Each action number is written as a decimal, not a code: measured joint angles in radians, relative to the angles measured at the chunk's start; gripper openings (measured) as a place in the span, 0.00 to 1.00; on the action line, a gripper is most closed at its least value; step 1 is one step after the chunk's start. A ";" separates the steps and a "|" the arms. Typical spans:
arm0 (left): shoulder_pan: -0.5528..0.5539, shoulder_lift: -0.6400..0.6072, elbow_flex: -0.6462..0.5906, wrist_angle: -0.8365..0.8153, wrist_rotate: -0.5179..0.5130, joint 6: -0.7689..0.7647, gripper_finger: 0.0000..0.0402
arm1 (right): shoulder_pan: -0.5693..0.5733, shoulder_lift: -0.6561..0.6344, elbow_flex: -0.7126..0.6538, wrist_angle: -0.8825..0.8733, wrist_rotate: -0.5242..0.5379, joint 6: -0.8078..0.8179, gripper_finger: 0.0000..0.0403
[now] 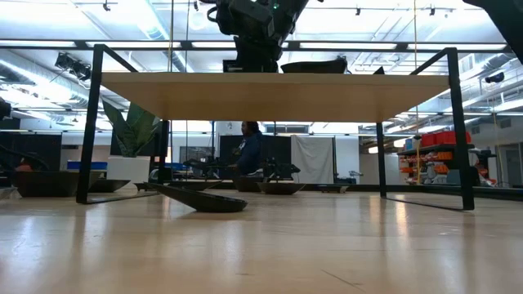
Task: Pick & Place Mini shaped plates
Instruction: Put the square plate on the shelf, then stack the leaf shaped plate on top of the leaf shaped plate on the shelf
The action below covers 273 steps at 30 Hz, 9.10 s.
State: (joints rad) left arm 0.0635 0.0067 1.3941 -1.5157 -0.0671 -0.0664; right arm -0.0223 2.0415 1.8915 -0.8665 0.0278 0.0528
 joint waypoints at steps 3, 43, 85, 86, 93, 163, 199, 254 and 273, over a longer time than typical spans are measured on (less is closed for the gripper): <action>0.000 0.000 0.000 0.000 0.000 0.000 0.05 | 0.000 0.001 0.000 0.001 0.028 0.018 0.00; 0.000 0.000 0.000 0.000 0.000 0.000 0.05 | -0.011 -0.035 0.000 0.006 -0.089 0.041 0.00; 0.000 0.000 0.000 0.000 0.000 0.001 0.05 | -0.002 -0.042 0.000 -0.131 -0.160 -0.072 0.00; 0.000 0.000 0.000 0.000 0.000 0.000 0.05 | -0.002 -0.042 0.000 -0.134 -0.152 -0.076 0.00; 0.000 0.000 0.000 0.000 0.000 0.001 0.05 | -0.002 -0.042 0.000 -0.146 -0.141 -0.099 0.00; 0.000 0.000 0.000 0.000 0.000 0.001 0.05 | 0.255 -0.209 -0.020 -0.115 -0.062 -0.008 0.00; 0.000 0.000 0.000 0.000 0.000 0.000 0.05 | 0.918 -0.649 -0.818 0.095 0.111 0.245 0.04; 0.000 0.000 0.000 0.000 0.000 0.000 0.05 | 0.938 -0.384 -0.978 0.230 -0.073 -0.237 0.47; 0.000 0.000 0.000 0.000 0.000 0.000 0.05 | 0.926 -0.351 -0.978 0.215 -0.117 -0.192 0.14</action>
State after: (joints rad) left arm 0.0633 0.0067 1.3941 -1.5157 -0.0669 -0.0661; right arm 0.9039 1.6905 0.9134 -0.6514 -0.0892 -0.1394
